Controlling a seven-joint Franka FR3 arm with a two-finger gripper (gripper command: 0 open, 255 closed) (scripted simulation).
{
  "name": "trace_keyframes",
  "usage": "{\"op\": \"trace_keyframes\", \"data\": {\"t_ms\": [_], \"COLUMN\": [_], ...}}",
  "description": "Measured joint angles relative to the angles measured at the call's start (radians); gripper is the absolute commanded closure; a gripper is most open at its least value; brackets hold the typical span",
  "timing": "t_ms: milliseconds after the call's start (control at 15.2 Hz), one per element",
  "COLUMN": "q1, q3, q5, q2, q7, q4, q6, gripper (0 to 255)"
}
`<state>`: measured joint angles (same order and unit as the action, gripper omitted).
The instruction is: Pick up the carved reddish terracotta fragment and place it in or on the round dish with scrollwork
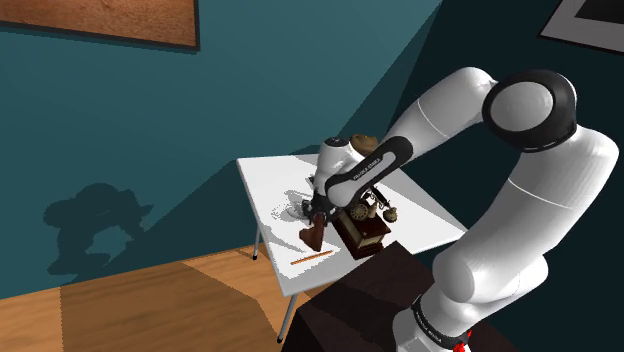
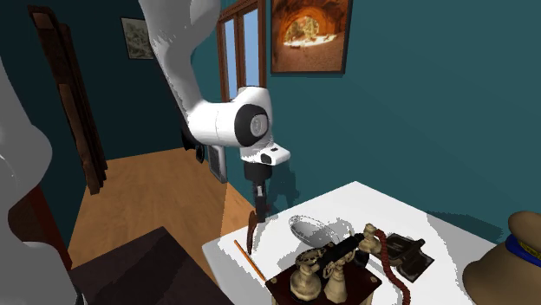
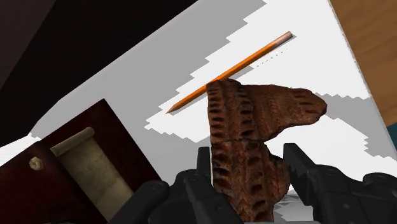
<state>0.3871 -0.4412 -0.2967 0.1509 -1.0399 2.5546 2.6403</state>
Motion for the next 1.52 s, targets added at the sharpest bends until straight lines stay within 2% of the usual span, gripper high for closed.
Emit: {"op": "trace_keyframes", "data": {"t_ms": [132,330,726,1188,1518], "q1": [0.006,0.024,0.049,0.064,0.052], "q3": [-0.013,0.008,0.06,0.105,0.121], "q5": [0.036,0.023,-0.025,-0.048,-0.069], "q2": [-0.031,0.008,0.152,0.332,0.388], "q7": [0.026,0.059,0.12,0.207,0.198], "q4": [0.004,-0.066,-0.288,-0.584,-0.62], "q6": [-0.021,-0.054,-0.139,-0.257,-0.24], "gripper": [255,255,255,255,255]}}
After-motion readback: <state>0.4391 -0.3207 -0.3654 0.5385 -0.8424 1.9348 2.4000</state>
